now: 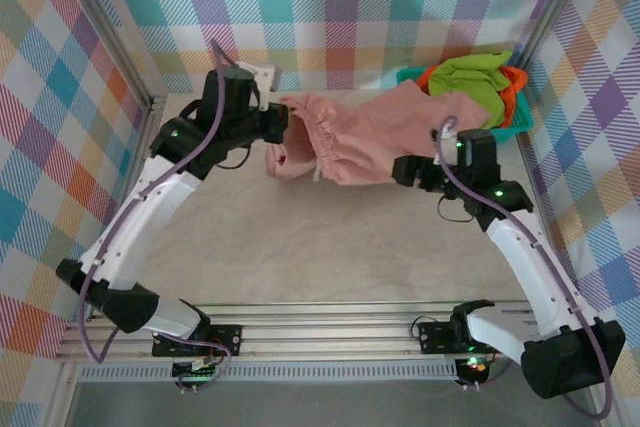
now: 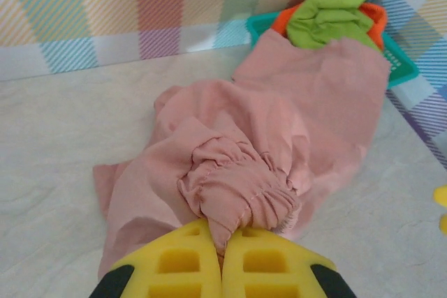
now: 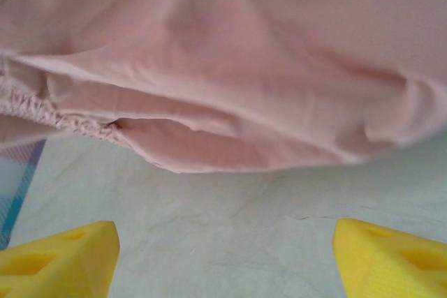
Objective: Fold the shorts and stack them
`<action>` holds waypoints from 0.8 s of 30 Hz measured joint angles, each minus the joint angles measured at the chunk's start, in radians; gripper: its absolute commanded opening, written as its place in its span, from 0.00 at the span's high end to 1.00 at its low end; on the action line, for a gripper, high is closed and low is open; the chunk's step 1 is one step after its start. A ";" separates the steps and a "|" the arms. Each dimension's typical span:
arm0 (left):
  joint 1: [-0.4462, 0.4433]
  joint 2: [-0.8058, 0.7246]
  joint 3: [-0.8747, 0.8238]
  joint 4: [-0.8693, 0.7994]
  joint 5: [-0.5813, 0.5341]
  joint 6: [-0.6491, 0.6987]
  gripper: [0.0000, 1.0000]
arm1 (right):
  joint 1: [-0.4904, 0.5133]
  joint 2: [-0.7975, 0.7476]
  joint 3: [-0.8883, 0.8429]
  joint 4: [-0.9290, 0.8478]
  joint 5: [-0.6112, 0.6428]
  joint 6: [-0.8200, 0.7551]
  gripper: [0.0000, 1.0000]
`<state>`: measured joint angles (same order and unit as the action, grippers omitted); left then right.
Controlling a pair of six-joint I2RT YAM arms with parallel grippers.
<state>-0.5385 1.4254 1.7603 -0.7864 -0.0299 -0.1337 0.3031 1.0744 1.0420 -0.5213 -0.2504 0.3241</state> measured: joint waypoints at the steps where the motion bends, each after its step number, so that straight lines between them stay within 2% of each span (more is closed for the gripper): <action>1: 0.014 -0.017 -0.027 -0.001 -0.003 0.000 1.00 | 0.048 0.014 0.005 0.005 0.016 -0.016 0.21; 5: 0.086 -0.064 -0.217 0.024 0.001 -0.023 1.00 | 0.240 0.108 0.014 0.027 0.089 -0.058 0.25; 11: 0.243 -0.016 -0.500 0.100 0.081 -0.104 0.98 | 0.446 0.289 0.018 0.065 0.192 -0.072 0.26; 18: 0.330 0.105 -0.546 0.202 0.154 -0.141 0.98 | 0.628 0.546 0.139 0.085 0.255 -0.073 0.29; 24: 0.352 0.128 -0.584 0.267 0.182 -0.155 0.98 | 0.694 0.710 0.239 0.085 0.295 -0.078 0.30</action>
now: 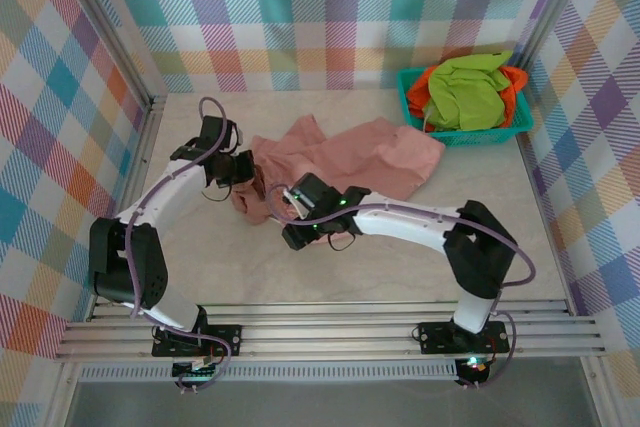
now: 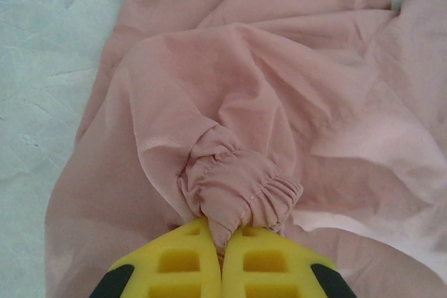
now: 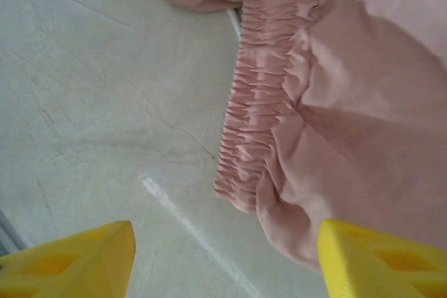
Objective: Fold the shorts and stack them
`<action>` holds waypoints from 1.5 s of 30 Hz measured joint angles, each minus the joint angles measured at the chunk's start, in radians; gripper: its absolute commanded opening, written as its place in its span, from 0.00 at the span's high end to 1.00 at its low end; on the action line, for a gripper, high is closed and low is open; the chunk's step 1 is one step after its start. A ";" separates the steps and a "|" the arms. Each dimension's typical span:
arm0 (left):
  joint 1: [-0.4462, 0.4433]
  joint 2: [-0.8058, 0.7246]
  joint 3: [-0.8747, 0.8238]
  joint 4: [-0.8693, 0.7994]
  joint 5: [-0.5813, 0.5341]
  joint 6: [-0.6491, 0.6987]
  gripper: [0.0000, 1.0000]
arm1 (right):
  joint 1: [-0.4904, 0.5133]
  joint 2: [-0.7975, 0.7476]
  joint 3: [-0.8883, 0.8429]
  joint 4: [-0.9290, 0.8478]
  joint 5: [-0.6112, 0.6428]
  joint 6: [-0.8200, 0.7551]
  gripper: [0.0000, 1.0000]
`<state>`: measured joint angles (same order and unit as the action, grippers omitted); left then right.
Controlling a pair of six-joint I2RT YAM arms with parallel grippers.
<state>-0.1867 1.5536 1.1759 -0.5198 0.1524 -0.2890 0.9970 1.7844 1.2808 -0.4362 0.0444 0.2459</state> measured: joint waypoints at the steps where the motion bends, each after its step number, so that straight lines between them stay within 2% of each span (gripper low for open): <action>1: 0.003 0.002 -0.003 0.005 0.003 -0.003 0.98 | 0.006 0.022 0.012 -0.002 0.003 0.000 0.31; 8: 0.019 0.014 -0.016 0.051 0.017 -0.003 0.98 | 0.024 0.148 0.055 -0.027 0.055 0.001 0.38; 15: 0.031 0.039 -0.033 0.076 0.024 -0.003 0.99 | 0.032 0.222 0.106 -0.059 0.099 0.004 0.40; 22: 0.035 0.042 -0.044 0.087 0.034 -0.003 1.00 | 0.032 0.267 0.149 -0.082 0.145 0.026 0.65; 28: 0.042 0.040 -0.045 0.086 0.042 -0.003 1.00 | 0.032 0.270 0.157 -0.095 0.166 0.039 0.99; 32: 0.066 0.008 -0.033 0.069 0.041 -0.003 1.00 | 0.032 0.264 0.178 -0.111 0.167 0.045 1.00; 37: 0.142 -0.063 0.087 0.017 0.039 -0.003 1.00 | 0.033 0.216 0.278 -0.127 0.112 0.050 1.00; 41: 0.229 -0.104 0.246 -0.012 0.036 -0.003 1.00 | 0.047 0.193 0.467 -0.105 0.019 0.067 1.00; 45: 0.319 -0.107 0.445 -0.068 0.018 -0.002 1.00 | 0.089 0.217 0.726 -0.081 -0.090 0.096 1.00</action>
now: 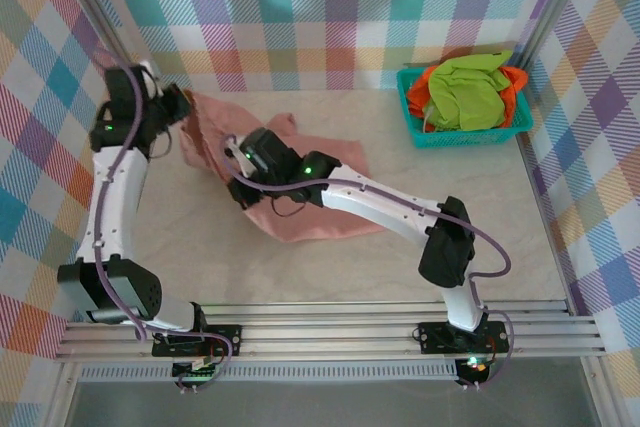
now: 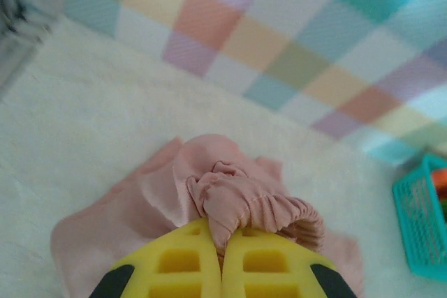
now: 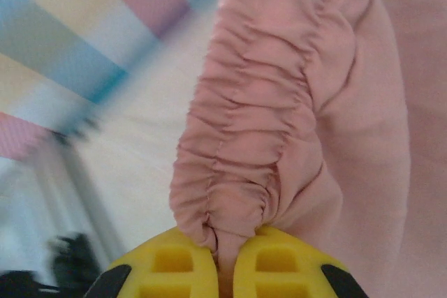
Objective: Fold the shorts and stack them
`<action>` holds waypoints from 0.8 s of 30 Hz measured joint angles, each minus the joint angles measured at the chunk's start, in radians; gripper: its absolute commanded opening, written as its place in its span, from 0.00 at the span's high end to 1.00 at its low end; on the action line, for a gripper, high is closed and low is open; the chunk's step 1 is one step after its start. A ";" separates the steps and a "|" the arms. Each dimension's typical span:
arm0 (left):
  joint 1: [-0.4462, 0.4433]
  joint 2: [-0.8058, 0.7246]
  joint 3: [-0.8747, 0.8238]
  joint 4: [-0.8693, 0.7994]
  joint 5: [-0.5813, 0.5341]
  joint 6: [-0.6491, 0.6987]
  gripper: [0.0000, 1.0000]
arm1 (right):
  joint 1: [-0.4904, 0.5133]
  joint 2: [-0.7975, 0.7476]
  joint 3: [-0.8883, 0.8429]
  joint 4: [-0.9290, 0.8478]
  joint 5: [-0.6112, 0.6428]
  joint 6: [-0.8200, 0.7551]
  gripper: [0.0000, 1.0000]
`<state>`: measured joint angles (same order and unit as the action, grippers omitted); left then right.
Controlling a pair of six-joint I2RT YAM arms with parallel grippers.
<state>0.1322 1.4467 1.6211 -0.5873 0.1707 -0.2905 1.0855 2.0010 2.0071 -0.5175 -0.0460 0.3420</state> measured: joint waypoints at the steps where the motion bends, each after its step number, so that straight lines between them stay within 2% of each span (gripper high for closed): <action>1: 0.015 0.002 0.043 -0.015 -0.008 0.002 1.00 | 0.012 0.011 0.062 0.012 -0.027 0.011 1.00; 4: 0.048 0.022 0.222 -0.063 -0.034 0.014 1.00 | 0.045 0.040 0.206 0.073 -0.112 0.049 1.00; 8: 0.053 0.069 0.449 -0.108 -0.024 0.021 1.00 | 0.058 0.032 0.227 0.174 -0.172 0.105 1.00; 10: 0.052 0.102 0.540 -0.118 0.005 0.014 1.00 | 0.056 -0.002 0.158 0.229 -0.165 0.120 1.00; 13: 0.021 0.174 0.662 -0.126 0.046 0.007 1.00 | 0.032 -0.126 -0.070 0.325 -0.115 0.155 1.00; 16: -0.089 0.274 0.767 -0.147 0.058 0.024 1.00 | -0.023 -0.276 -0.325 0.433 -0.075 0.225 1.00; 18: -0.201 0.350 0.806 -0.148 0.058 0.048 1.00 | -0.079 -0.380 -0.491 0.477 -0.048 0.282 1.00; 21: -0.349 0.459 0.815 -0.148 0.061 0.074 1.00 | -0.161 -0.506 -0.693 0.468 0.002 0.356 1.00; 24: -0.461 0.571 0.814 -0.150 0.059 0.089 0.98 | -0.219 -0.607 -0.885 0.431 0.044 0.412 1.00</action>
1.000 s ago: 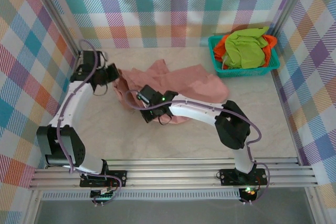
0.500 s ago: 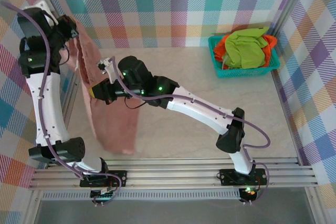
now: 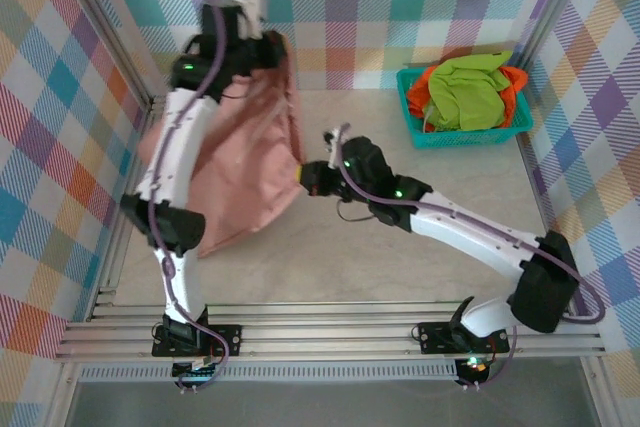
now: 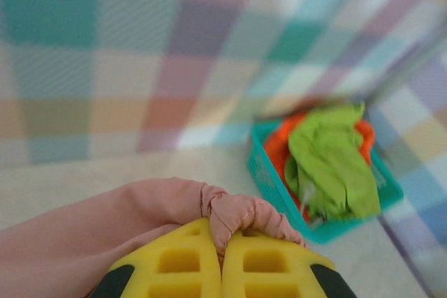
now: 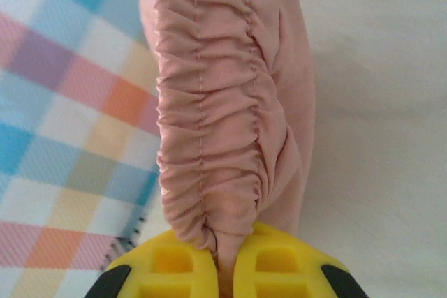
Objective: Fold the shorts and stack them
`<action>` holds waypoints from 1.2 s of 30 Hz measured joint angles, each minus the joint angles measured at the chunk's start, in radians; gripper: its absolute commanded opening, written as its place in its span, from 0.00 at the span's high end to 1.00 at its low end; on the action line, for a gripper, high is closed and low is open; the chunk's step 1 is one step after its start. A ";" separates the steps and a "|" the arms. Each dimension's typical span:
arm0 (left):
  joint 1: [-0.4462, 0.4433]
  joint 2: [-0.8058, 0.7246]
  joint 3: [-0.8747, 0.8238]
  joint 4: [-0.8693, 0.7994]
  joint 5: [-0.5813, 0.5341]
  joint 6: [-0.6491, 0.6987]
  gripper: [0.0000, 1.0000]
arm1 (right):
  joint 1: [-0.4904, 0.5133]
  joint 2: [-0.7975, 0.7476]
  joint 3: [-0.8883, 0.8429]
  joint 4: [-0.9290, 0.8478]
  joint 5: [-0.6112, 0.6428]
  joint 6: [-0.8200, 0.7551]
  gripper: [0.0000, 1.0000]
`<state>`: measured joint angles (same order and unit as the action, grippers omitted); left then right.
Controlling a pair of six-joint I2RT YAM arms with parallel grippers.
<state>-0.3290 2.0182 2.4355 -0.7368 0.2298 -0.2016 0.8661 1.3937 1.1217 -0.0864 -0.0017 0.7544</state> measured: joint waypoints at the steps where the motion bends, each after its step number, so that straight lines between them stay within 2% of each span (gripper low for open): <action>1: -0.032 0.037 0.000 -0.003 -0.005 0.007 0.97 | -0.017 -0.028 -0.058 -0.016 0.011 0.019 1.00; 2: -0.065 0.077 0.000 -0.004 -0.008 0.013 0.95 | -0.039 -0.060 -0.121 -0.043 0.023 0.040 1.00; 4: -0.121 0.152 -0.002 -0.002 -0.014 0.018 0.85 | -0.086 -0.112 -0.225 -0.090 0.043 0.072 1.00; 6: -0.167 0.228 -0.002 0.018 -0.007 0.013 0.61 | -0.136 -0.164 -0.312 -0.146 0.060 0.096 1.00; 8: -0.194 0.298 0.019 0.033 -0.002 -0.004 0.51 | -0.174 -0.206 -0.369 -0.210 0.073 0.103 0.95; 11: -0.199 0.399 0.130 0.016 -0.008 -0.002 0.27 | -0.237 -0.242 -0.411 -0.304 0.073 0.101 0.78; 13: -0.190 0.410 0.166 -0.013 -0.031 0.006 0.22 | -0.283 -0.260 -0.425 -0.359 0.070 0.089 0.72; 15: -0.171 0.378 0.171 -0.039 -0.055 0.019 0.15 | -0.330 -0.293 -0.435 -0.408 0.069 0.069 0.53; 17: -0.142 0.298 0.093 -0.051 -0.066 0.019 0.13 | -0.363 -0.331 -0.435 -0.442 0.061 0.032 0.40; 21: -0.018 0.003 -0.290 0.005 -0.064 0.008 0.04 | -0.379 -0.368 -0.358 -0.535 0.039 -0.060 0.24; 25: 0.128 -0.177 -0.570 0.087 -0.060 -0.013 0.05 | -0.379 -0.334 -0.216 -0.588 -0.003 -0.169 0.18; 29: 0.166 -0.162 -0.673 0.118 -0.058 -0.018 0.10 | -0.379 -0.264 -0.137 -0.584 -0.035 -0.238 0.18; 36: 0.160 -0.002 -0.700 0.112 -0.045 -0.023 0.15 | -0.379 -0.225 -0.134 -0.534 -0.068 -0.254 0.18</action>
<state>-0.1688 2.0163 1.7355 -0.6250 0.1844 -0.2241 0.4873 1.1683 0.9882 -0.6209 -0.0696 0.4999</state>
